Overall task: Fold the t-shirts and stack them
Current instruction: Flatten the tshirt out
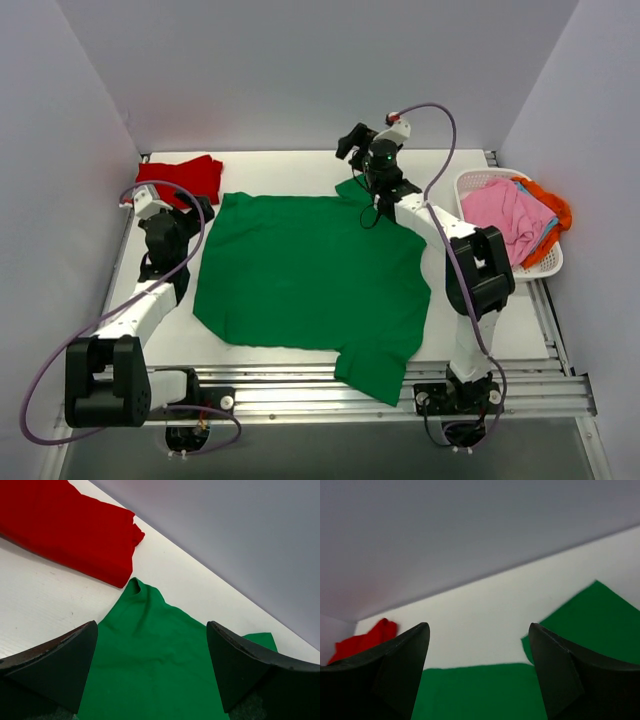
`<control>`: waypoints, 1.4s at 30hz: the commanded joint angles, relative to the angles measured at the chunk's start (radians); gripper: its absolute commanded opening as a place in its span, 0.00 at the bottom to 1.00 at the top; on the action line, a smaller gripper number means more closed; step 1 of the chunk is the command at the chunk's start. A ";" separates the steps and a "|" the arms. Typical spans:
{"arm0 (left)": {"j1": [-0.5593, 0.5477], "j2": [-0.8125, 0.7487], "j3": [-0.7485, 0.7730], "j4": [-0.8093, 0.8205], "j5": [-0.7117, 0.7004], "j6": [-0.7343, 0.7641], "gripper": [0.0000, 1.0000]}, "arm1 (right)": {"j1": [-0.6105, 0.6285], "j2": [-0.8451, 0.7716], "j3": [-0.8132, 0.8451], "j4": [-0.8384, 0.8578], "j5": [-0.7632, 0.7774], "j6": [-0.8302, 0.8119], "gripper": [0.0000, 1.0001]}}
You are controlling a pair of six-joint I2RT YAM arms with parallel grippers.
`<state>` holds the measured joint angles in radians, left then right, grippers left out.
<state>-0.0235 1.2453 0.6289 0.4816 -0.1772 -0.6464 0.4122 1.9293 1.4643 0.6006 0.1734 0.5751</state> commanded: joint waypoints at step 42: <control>-0.910 0.509 0.397 -0.014 -0.551 0.631 0.96 | 0.198 -0.432 -0.716 0.272 0.377 -0.262 0.82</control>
<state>-0.8787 1.7306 0.9592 0.4286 -0.5957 -0.0883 0.6094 1.5478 0.7643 0.7750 0.4942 0.3569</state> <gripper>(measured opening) 0.956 0.820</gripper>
